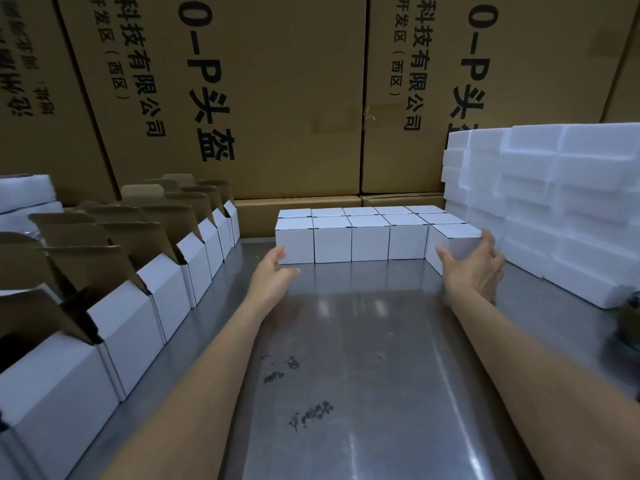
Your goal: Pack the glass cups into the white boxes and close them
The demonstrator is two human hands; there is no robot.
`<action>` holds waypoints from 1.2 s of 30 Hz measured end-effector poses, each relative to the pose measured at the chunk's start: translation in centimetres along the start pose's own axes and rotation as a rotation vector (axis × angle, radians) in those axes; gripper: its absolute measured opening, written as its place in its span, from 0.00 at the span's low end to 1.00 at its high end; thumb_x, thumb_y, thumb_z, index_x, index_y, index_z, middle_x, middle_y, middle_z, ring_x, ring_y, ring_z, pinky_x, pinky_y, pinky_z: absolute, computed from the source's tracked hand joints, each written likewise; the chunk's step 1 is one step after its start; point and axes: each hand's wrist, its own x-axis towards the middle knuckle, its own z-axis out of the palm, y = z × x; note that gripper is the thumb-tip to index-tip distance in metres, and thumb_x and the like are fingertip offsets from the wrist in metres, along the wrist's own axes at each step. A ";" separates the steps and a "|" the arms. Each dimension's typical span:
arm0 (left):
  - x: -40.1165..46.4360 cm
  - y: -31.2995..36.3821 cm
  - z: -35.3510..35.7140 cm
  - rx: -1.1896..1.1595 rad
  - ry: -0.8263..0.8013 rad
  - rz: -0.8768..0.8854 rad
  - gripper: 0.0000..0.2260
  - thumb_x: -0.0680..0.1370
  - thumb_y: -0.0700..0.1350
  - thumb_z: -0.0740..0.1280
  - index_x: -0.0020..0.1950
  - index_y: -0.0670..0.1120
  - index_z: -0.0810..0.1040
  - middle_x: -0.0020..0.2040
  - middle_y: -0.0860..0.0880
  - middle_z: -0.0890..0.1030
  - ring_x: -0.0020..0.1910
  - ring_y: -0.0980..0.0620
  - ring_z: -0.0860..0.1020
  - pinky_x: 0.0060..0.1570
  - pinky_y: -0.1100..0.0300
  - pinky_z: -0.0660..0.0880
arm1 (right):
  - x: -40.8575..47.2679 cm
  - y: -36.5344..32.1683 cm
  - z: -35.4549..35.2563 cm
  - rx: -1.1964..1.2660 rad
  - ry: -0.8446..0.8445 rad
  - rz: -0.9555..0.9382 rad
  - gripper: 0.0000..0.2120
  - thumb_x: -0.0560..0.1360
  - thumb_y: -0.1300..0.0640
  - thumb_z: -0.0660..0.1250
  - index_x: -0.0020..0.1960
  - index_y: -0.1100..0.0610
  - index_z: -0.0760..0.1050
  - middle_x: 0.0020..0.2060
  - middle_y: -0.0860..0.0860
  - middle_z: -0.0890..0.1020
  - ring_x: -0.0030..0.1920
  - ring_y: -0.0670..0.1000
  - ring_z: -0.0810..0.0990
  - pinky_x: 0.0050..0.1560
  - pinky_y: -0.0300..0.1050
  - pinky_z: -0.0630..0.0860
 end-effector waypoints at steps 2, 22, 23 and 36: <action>-0.8 0.0 -0.1 -0.026 0.064 0.025 0.23 0.78 0.37 0.65 0.73 0.45 0.67 0.69 0.47 0.72 0.68 0.50 0.69 0.61 0.61 0.65 | -0.5 -0.1 -0.3 0.022 0.014 -0.001 0.39 0.71 0.48 0.73 0.74 0.52 0.56 0.71 0.58 0.61 0.68 0.62 0.64 0.57 0.61 0.69; -19.1 3.7 -0.3 0.081 0.041 0.113 0.09 0.75 0.36 0.66 0.45 0.48 0.82 0.45 0.51 0.83 0.48 0.55 0.79 0.50 0.65 0.71 | -16.6 -0.4 -11.0 -0.222 -0.377 -0.220 0.12 0.75 0.60 0.60 0.56 0.53 0.76 0.58 0.53 0.78 0.60 0.57 0.75 0.57 0.48 0.71; -19.7 3.8 -0.4 0.086 0.039 0.118 0.09 0.75 0.36 0.66 0.45 0.48 0.82 0.45 0.50 0.83 0.47 0.56 0.79 0.49 0.66 0.71 | -17.2 -0.3 -11.5 -0.241 -0.383 -0.236 0.12 0.75 0.60 0.59 0.55 0.52 0.76 0.58 0.53 0.79 0.60 0.56 0.75 0.55 0.47 0.72; -23.1 4.3 -0.8 0.096 0.025 0.123 0.09 0.75 0.35 0.66 0.42 0.48 0.81 0.38 0.52 0.81 0.39 0.58 0.77 0.37 0.76 0.68 | -9.3 -4.7 -18.2 -0.544 -0.331 -0.309 0.12 0.77 0.60 0.57 0.55 0.60 0.75 0.55 0.59 0.77 0.61 0.60 0.73 0.48 0.47 0.70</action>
